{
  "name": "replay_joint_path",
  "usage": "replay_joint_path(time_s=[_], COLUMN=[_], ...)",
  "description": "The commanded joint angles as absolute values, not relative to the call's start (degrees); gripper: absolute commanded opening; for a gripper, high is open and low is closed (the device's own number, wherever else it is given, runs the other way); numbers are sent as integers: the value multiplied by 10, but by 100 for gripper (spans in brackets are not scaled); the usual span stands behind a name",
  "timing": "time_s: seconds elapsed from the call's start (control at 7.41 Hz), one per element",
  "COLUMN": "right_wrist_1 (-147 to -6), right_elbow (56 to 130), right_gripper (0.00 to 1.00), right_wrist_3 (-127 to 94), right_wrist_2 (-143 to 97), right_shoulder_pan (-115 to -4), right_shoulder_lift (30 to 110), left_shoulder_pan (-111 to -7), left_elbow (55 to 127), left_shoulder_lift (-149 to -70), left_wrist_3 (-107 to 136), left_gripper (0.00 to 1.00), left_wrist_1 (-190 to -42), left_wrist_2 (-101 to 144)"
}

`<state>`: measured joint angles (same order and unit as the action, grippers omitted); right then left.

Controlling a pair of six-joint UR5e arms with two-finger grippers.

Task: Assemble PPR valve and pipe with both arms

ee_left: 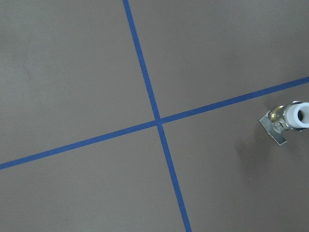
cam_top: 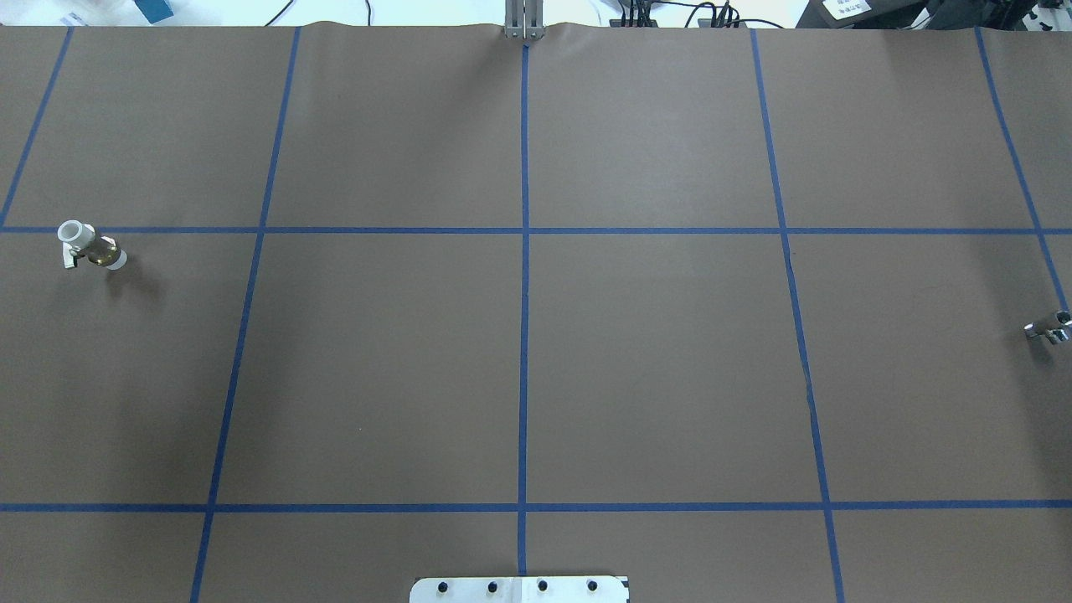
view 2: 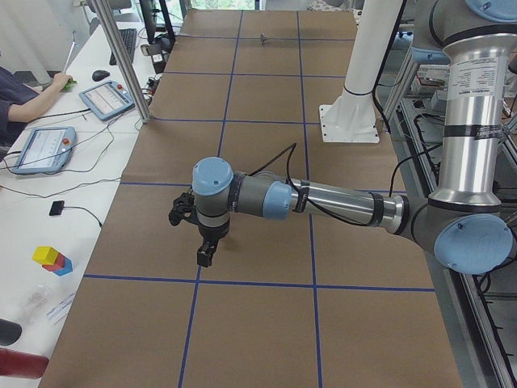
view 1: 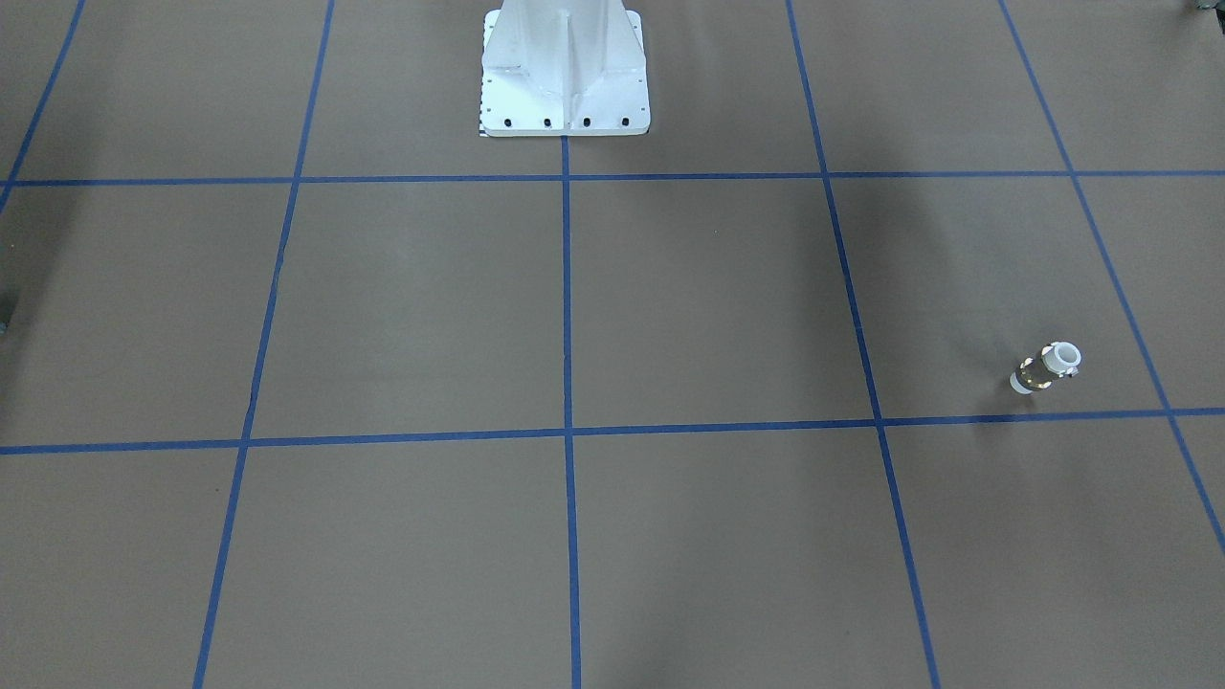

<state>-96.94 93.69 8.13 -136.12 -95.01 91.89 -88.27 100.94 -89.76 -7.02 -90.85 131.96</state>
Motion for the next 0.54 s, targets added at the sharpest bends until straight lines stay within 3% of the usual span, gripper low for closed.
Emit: replay_joint_path(time_s=[0.0, 0.41], right_wrist_1=[-969, -969], right_elbow=[938, 938], right_gripper=[99, 99], right_wrist_3=[83, 83], right_wrist_2=[-1361, -1361], right_shoulder_pan=[-950, -950], right_shoulder_lift=[918, 918], left_shoulder_pan=[-824, -698], left_elbow=[1058, 1070], left_shoulder_lift=[-916, -935], left_wrist_3=[0, 207], left_gripper=[100, 100], left_wrist_1=[-904, -941], left_wrist_2=[1321, 1315])
